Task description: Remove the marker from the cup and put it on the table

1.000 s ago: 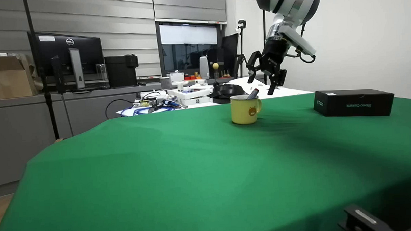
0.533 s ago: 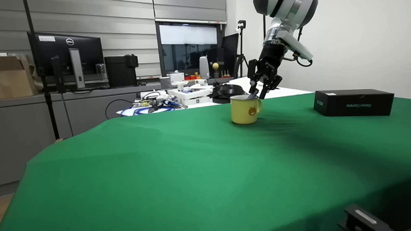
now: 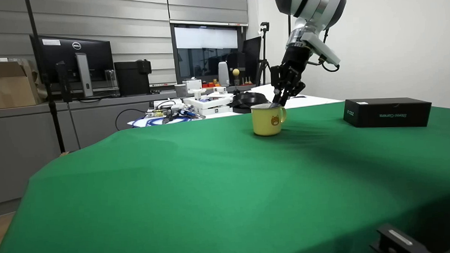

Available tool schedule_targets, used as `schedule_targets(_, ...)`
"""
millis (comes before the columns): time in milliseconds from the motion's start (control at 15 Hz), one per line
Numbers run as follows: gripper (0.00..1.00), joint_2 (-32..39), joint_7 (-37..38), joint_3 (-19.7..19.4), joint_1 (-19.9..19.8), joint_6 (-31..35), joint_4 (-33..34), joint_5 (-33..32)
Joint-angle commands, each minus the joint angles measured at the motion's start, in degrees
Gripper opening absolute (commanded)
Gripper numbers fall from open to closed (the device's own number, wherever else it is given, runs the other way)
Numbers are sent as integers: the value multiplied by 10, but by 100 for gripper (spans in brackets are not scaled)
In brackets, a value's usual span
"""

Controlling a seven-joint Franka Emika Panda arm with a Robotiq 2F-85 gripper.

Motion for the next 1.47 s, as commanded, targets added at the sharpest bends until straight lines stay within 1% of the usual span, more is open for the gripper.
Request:
schedule_targets(0, 6, -15, 5, 6, -6, 6, -8, -19)
schedule_targets(267, 6, -17, 16, 5, -6, -2, -6, -31)
schedule_targets(333, 48, -18, 18, 5, -6, -2, -6, -33)
schedule_targets(400, 49, -19, 19, 5, -6, -2, -6, -36)
schedule_targets(467, 56, -20, 21, 4, -6, -2, -6, -41)
schedule_targets(533, 52, -21, 21, 4, -6, -2, -7, -44)
schedule_targets(600, 18, -23, 20, 4, -6, -2, -7, -45)
schedule_targets(667, 22, -25, 20, 3, -6, -2, -7, -48)
schedule_targets(733, 22, -26, 21, 3, -6, -3, -7, -52)
schedule_targets(867, 7, -29, 21, 4, -5, -2, -7, -53)
schedule_targets(933, 1, -30, 22, 3, -5, -2, -7, -53)
schedule_targets(1000, 5, -32, 23, 3, -6, -4, -6, -53)
schedule_targets(1200, 6, -35, 38, 2, -8, -17, 1, -46)
schedule_targets(1400, 6, -44, 70, -1, -7, -33, 13, -42)
